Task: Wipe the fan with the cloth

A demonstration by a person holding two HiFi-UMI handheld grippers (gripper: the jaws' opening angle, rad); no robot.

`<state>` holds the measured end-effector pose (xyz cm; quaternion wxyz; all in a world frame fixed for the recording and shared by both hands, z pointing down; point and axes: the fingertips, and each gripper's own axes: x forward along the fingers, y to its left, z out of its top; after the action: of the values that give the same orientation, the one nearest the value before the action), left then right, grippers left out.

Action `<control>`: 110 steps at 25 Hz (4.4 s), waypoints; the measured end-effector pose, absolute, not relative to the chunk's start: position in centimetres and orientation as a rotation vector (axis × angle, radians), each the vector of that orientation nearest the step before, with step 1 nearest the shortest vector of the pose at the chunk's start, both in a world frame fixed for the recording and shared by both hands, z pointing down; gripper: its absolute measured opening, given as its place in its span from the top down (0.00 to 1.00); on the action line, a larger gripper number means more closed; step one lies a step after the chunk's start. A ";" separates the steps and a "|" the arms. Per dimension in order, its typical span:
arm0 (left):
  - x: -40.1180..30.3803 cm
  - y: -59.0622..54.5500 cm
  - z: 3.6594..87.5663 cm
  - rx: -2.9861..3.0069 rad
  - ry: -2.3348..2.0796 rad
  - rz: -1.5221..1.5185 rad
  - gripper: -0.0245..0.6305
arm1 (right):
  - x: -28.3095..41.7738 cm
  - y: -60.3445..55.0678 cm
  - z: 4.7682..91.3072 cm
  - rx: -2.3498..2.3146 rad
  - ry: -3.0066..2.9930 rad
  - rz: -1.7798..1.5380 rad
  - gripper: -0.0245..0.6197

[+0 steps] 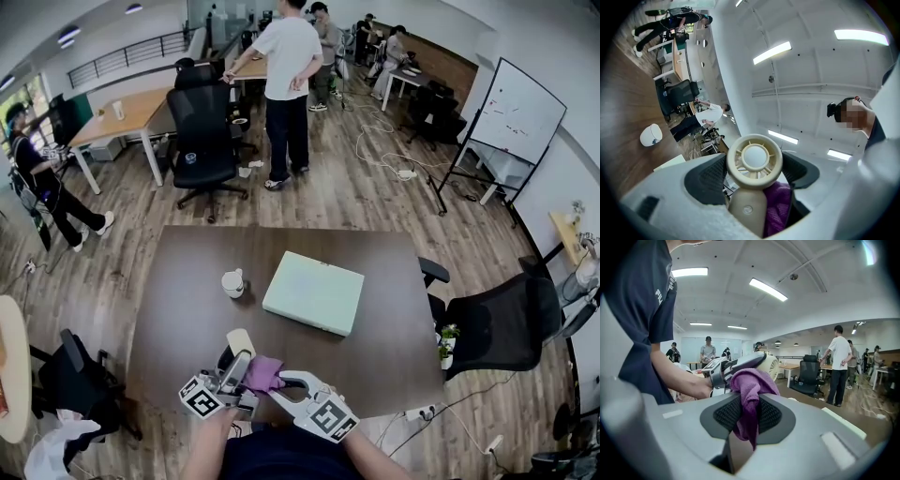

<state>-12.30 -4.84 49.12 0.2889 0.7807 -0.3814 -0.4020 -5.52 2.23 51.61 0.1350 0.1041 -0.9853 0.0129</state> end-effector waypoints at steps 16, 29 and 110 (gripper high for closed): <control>-11.2 -3.1 48.1 2.106 -0.891 -1.110 0.40 | -3.5 -0.5 52.0 0.540 -2.821 0.125 0.83; -8.8 -1.9 47.2 2.190 -0.710 -1.063 0.40 | -2.9 -2.4 50.5 0.693 -2.850 0.158 0.83; -11.5 -5.8 50.4 2.079 -0.922 -0.930 0.40 | -5.6 1.1 50.9 0.342 -2.938 0.093 0.83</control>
<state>-11.45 -5.80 50.42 0.3357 0.7969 -0.3536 -0.3565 -5.58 1.07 50.87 0.0909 0.1149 -0.9887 0.0313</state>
